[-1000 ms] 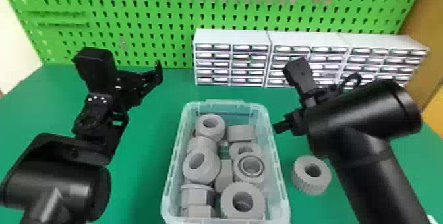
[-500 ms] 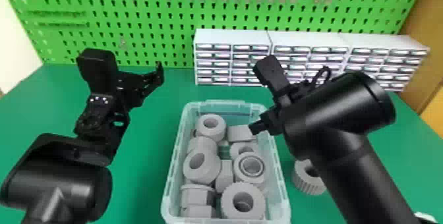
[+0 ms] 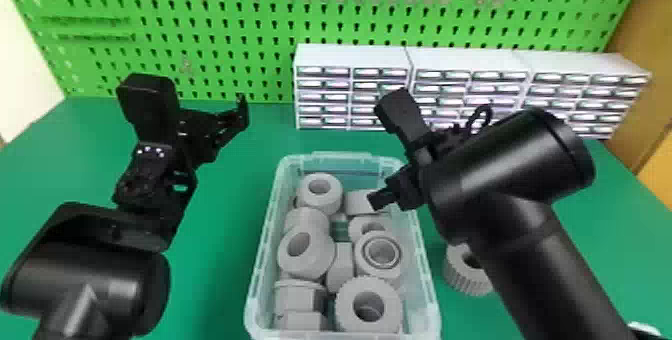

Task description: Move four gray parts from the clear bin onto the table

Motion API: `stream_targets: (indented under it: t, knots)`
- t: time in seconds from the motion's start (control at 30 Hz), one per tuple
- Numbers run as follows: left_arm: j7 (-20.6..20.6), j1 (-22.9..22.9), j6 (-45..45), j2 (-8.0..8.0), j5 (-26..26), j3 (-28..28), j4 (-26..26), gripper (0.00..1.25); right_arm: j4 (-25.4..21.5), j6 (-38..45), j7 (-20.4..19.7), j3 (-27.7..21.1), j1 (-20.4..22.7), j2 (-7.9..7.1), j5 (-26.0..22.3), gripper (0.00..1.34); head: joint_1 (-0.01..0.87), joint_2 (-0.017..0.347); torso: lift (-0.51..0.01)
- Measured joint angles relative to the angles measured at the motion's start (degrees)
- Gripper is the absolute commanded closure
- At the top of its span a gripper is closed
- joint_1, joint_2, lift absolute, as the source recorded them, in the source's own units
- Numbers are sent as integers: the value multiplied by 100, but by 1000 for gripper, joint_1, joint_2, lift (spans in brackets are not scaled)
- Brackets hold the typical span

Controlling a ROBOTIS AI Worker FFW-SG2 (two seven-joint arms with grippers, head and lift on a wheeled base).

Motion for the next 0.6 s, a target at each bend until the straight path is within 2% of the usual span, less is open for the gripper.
stream_targets:
  t: [0.6]
  knots:
    - [-114, -12, 81, 0, -7, 6, 0, 107, 98, 346, 0, 316, -21, -9, -398, 499, 678, 34, -50]
